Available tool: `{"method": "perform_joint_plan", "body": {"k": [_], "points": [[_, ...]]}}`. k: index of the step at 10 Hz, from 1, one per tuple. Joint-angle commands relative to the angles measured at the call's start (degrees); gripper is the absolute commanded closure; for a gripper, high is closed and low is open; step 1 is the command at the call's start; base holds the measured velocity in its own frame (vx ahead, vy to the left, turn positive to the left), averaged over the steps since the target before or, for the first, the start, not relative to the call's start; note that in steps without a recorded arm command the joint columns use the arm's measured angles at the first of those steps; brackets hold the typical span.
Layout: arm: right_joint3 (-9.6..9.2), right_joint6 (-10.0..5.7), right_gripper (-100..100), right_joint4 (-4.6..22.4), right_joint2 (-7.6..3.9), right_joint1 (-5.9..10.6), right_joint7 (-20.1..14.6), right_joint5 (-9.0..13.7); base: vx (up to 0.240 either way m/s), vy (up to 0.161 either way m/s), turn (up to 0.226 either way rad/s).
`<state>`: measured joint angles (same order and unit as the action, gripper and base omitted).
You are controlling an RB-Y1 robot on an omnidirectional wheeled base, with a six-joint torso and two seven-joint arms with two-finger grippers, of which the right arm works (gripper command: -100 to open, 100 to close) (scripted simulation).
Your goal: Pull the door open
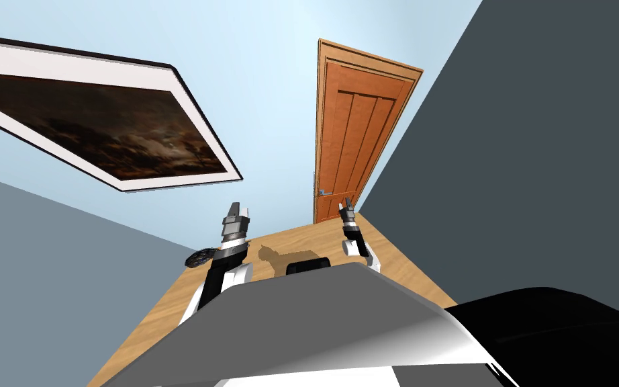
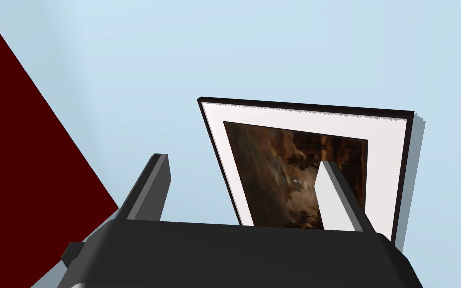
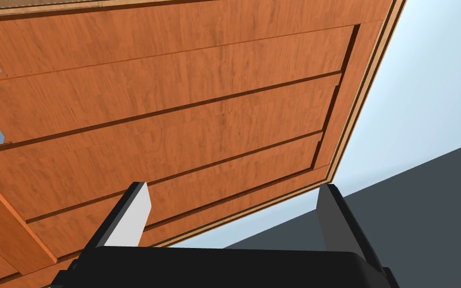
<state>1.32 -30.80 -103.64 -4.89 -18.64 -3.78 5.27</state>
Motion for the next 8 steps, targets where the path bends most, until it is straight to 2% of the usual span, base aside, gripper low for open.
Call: {"method": "perform_joint_plan", "body": {"k": [1, 4, 5, 6, 7, 8], "points": [[-0.22, -0.41, -100, 2.2, 0.00, 0.50, 0.0, -0.1, 0.066, -0.026, 0.024], [-0.40, -1.75, -100, 6.3, -0.78, 2.14, -0.4, 0.0, 0.044, -0.022, 0.045], [-0.40, -1.75, -100, 7.3, -0.78, 2.14, -0.4, 0.0, 0.046, -0.022, 0.027], [-0.49, -2.43, -100, 9.1, -1.18, 2.98, -0.7, 0.1, 0.052, -0.027, 0.044], [-0.49, -2.43, -100, 9.9, -1.18, 2.98, -0.7, 0.1, 0.040, -0.025, 0.029], [-0.59, -3.12, -100, 12.2, -1.58, 3.83, -0.9, 0.1, 0.049, -0.022, 0.058]]}}
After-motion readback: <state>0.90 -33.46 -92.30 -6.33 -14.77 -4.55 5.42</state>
